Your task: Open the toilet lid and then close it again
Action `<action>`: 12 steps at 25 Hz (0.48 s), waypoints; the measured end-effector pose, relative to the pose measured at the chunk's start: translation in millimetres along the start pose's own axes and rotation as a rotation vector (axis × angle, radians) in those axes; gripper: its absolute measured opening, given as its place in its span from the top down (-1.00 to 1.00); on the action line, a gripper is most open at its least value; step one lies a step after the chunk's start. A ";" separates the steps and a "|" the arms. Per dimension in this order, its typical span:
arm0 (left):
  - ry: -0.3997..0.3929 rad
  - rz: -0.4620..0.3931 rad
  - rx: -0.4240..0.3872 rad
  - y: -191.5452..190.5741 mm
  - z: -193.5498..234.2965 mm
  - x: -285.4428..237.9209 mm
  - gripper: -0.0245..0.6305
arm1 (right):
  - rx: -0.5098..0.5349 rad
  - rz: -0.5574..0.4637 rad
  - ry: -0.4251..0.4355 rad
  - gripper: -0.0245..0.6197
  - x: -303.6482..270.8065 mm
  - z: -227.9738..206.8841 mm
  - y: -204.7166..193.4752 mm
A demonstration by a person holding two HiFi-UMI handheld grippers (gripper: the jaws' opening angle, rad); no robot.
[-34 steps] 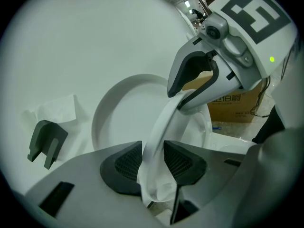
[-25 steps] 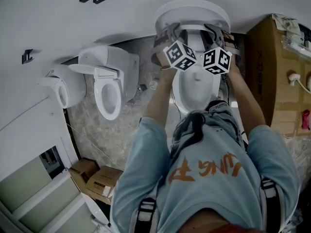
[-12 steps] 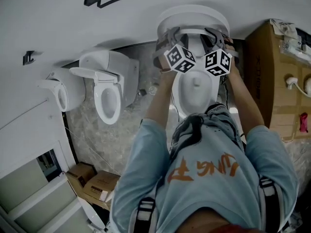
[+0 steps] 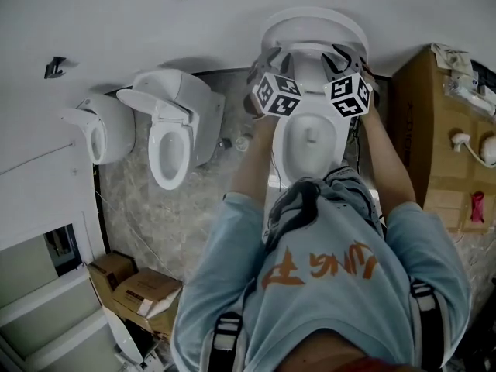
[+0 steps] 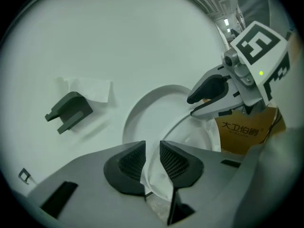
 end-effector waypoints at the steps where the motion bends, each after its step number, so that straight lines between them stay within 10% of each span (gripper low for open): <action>1: 0.014 -0.005 0.004 -1.7 0.7 8.5 0.62 | -0.003 -0.008 0.000 0.45 2.8 1.9 1.7; 12: 0.057 0.029 0.024 -25.9 3.8 68.3 0.61 | 0.191 0.091 0.172 0.40 -31.9 1.3 5.4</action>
Point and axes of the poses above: the fingertips, and each gripper's own axes: x backward along the fingers, z to its left, y out of its top, the point moved 8 cm from there along x, backward along the fingers, and after that the axes turned 3 degrees about -z, right-handed, at the moved point
